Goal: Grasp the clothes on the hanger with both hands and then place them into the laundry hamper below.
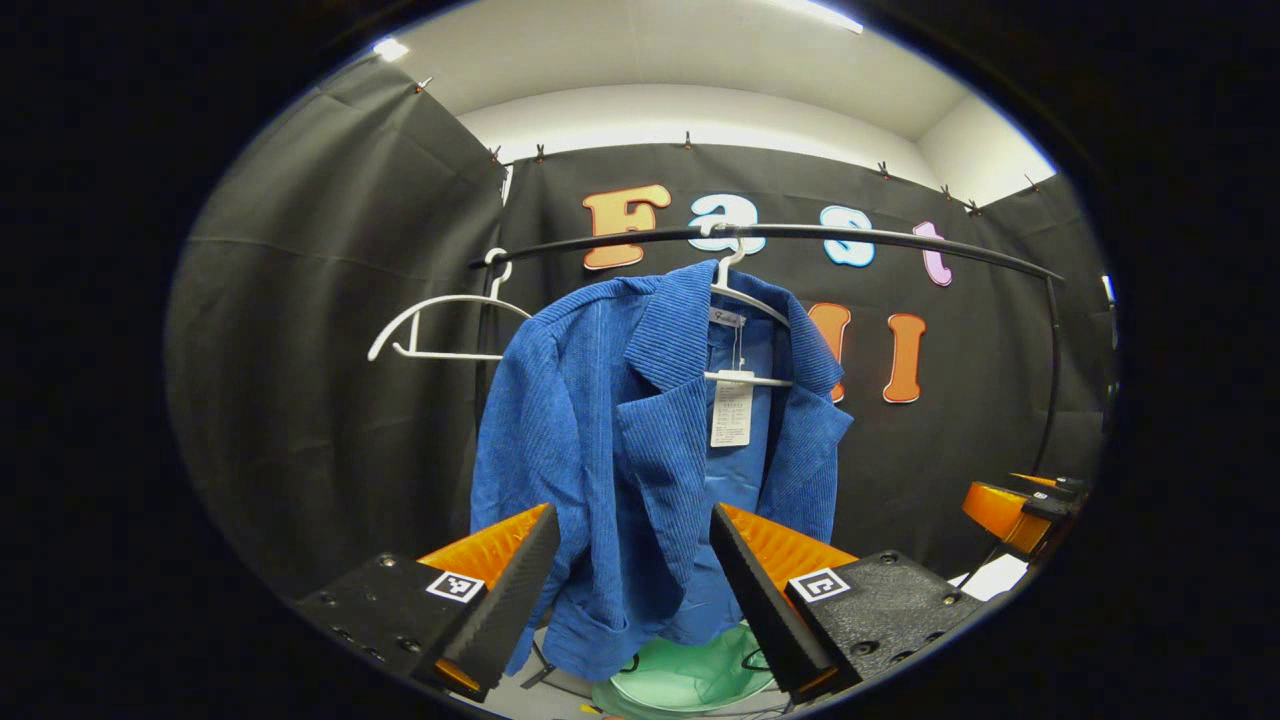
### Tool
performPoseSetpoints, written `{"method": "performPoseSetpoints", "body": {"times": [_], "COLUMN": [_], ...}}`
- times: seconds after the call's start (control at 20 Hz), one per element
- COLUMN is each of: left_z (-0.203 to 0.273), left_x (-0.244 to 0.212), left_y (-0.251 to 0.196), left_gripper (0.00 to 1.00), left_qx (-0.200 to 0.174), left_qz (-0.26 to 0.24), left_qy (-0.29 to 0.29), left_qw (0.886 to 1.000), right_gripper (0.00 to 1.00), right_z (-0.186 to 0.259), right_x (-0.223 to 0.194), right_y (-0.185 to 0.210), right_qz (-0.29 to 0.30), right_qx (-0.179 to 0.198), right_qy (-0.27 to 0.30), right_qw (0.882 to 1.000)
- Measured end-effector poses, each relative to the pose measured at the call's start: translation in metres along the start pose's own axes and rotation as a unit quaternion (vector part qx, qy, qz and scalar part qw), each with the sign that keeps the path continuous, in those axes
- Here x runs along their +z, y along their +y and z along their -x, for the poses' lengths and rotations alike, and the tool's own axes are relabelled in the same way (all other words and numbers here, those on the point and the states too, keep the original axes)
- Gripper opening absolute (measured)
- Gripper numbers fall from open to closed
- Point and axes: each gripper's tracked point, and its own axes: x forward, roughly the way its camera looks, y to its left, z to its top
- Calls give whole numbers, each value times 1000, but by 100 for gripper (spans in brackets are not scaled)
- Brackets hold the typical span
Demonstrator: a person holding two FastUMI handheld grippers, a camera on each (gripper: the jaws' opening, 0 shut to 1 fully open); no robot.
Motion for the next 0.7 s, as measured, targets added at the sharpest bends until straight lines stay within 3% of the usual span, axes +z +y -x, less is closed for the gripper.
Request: {"method": "performPoseSetpoints", "body": {"times": [0.5, 0.7], "left_z": [-57, -84], "left_x": [-7, -11], "left_y": [-21, -23], "left_gripper": [94, 94], "left_qx": [-41, -38], "left_qz": [-8, -17], "left_qy": [12, 14], "left_qw": [999, 999], "right_gripper": [98, 98], "right_z": [-64, -96], "right_x": [-11, -11], "right_y": [68, 83], "right_qz": [-18, -17], "right_qx": [42, 49], "right_qy": [12, 11], "right_qw": [999, 999]}}
